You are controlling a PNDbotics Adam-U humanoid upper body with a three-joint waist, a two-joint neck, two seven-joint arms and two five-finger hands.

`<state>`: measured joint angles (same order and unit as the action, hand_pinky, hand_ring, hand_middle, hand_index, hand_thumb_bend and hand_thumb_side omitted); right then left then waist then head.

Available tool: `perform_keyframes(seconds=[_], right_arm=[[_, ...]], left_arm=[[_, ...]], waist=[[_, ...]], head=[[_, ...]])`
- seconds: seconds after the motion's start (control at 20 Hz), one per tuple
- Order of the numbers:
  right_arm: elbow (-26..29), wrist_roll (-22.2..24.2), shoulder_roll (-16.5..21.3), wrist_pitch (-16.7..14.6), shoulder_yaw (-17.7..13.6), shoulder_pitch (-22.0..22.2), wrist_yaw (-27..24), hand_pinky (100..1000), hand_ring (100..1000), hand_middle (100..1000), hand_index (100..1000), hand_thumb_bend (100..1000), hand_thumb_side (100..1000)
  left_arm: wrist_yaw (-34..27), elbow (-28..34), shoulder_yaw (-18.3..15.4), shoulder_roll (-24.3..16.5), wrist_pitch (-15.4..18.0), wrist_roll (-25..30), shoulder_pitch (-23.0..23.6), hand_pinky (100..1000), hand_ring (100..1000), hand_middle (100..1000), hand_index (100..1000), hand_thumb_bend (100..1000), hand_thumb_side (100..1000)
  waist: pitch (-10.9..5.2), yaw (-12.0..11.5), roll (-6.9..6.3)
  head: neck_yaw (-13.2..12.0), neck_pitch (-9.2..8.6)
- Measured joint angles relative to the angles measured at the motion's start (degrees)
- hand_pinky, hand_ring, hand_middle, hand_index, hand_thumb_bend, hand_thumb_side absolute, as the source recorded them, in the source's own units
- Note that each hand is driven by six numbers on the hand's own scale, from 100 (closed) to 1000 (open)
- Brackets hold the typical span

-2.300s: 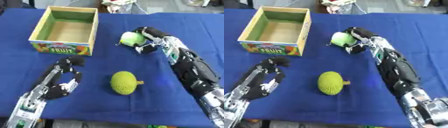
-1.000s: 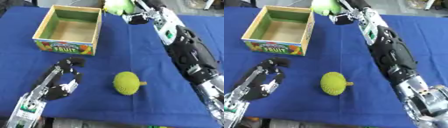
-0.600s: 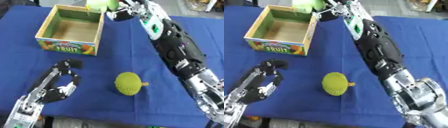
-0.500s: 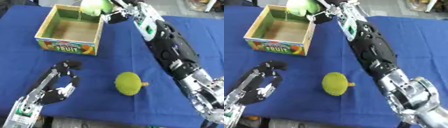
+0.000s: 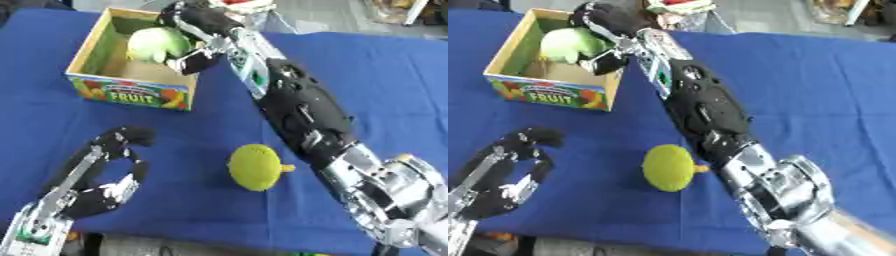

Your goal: Pick up objects on the table and place them in the box.

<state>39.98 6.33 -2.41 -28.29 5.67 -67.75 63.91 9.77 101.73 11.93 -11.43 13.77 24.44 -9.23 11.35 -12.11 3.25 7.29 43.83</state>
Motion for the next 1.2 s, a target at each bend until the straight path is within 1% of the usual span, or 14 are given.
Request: perform_keyframes(seconds=[0.15, 0.2, 0.25, 0.3, 0.35, 0.45, 0.6, 0.7, 0.8, 1.0, 1.2], right_arm=[[-0.3, 0.7, -0.4, 0.3, 0.0, 0.3, 1.7, 804, 774, 638, 842, 100, 162], [-0.3, 0.8, -0.4, 0.5, 0.0, 0.3, 2.3, 807, 780, 660, 868, 100, 160], [-0.2, 0.7, -0.4, 0.7, 0.0, 0.3, 2.8, 818, 804, 739, 915, 100, 156], [-0.1, 0.6, -0.4, 1.0, 0.0, 0.3, 3.2, 823, 814, 779, 940, 100, 154], [0.1, 0.4, -0.4, 1.4, 0.0, 0.3, 3.6, 825, 824, 816, 953, 100, 152], [0.9, -0.3, -0.4, 2.3, 0.2, 0.2, 4.7, 827, 831, 849, 960, 100, 153], [2.1, -2.1, -0.4, 4.4, 0.4, 0.2, 6.3, 821, 827, 857, 957, 100, 152], [2.5, -3.8, -0.4, 6.5, 0.4, 0.1, 7.1, 818, 827, 857, 957, 100, 158], [2.6, -5.1, -0.4, 8.6, 0.3, 0.0, 8.0, 825, 836, 877, 965, 100, 170], [1.8, -5.7, -0.2, 13.4, -0.6, -0.3, 10.1, 842, 859, 909, 977, 100, 188], [0.2, -4.8, 0.2, 17.6, -1.8, -0.3, 12.6, 883, 945, 960, 988, 100, 207]], left_arm=[[-0.1, 0.0, 0.0, 0.0, 0.0, 0.0, -0.1, 547, 777, 763, 856, 200, 541], [-0.1, 0.0, 0.0, 0.0, 0.0, 0.0, -0.1, 547, 777, 763, 856, 199, 541], [-0.1, 0.0, 0.0, 0.0, 0.0, 0.0, -0.1, 546, 777, 763, 857, 198, 541], [-0.1, 0.0, 0.0, 0.0, 0.0, 0.0, -0.1, 546, 777, 764, 856, 199, 541], [-0.1, 0.0, 0.0, 0.0, 0.0, 0.0, -0.1, 546, 777, 763, 856, 199, 541], [-0.1, 0.0, 0.0, 0.0, 0.0, 0.0, -0.1, 546, 777, 763, 856, 198, 542], [-0.1, 0.0, 0.0, 0.0, 0.0, 0.0, -0.1, 546, 776, 763, 856, 198, 542], [-0.1, 0.0, 0.0, 0.0, 0.0, 0.0, -0.1, 546, 776, 763, 856, 197, 543], [-0.1, 0.0, 0.0, 0.0, 0.0, 0.0, -0.1, 546, 776, 763, 857, 197, 543], [-0.1, 0.0, 0.0, 0.0, -0.1, 0.0, -0.2, 546, 776, 763, 857, 196, 544], [-0.1, 0.0, 0.0, 0.0, -0.1, -0.1, -0.3, 546, 776, 763, 858, 195, 543]], waist=[[0.10, -0.3, 0.05], [0.14, -0.3, 0.06], [0.14, -0.3, 0.06], [0.14, -0.3, 0.06], [0.14, -0.3, 0.06], [0.15, -0.3, 0.06], [0.15, -0.4, 0.06], [0.15, -0.4, 0.06], [0.15, -0.4, 0.06], [0.15, -0.8, 0.06], [0.15, -1.0, 0.06]], head=[[0.3, 0.00], [0.3, 0.00], [0.4, 0.00], [0.4, 0.00], [0.4, -0.01], [0.4, -0.01], [0.4, -0.02], [0.4, -0.03], [0.4, -0.04], [0.4, -0.06], [0.4, -0.09]])
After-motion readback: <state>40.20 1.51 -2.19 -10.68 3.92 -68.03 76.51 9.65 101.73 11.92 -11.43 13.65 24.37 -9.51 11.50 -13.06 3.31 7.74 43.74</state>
